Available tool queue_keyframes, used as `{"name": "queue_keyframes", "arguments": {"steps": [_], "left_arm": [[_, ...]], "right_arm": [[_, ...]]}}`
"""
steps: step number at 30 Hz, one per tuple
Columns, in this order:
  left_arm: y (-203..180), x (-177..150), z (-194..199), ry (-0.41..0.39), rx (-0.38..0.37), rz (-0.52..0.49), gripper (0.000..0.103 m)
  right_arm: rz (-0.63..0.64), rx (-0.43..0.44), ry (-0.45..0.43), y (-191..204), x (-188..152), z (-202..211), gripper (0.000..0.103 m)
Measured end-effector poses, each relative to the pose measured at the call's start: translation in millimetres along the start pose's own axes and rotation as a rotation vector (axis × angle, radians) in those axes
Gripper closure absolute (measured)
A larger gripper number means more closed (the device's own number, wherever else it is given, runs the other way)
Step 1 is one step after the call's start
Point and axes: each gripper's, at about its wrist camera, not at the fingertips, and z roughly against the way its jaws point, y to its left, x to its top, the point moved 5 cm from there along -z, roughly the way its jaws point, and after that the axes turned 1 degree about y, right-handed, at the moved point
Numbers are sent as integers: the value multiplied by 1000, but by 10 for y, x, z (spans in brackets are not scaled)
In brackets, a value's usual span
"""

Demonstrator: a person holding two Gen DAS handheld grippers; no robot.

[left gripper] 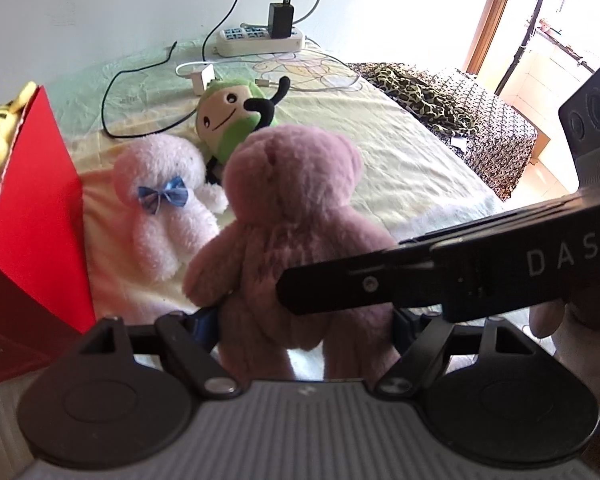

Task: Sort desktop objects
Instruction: 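Carry the pink teddy with the right gripper over the red box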

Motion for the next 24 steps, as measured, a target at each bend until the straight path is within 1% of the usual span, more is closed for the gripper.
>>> {"name": "queue_keyframes", "arguments": {"steps": [6,11,15,24], "left_arm": [[123,-37,197,-22,-13,-31,24],[350,-121,466,-46,-37,-60,25],[558,-174,725,-88,-61,-70,25],[994,-261,1229,-188,-115,-103,25]], "right_arm": [[-8,6,-57,153,-68,21,62],[-19,7,-102,364,-140,4,62],[-39,4,-142,620,-221,-83,62],[50,-43,-233,1335,-276,-240,62]]}}
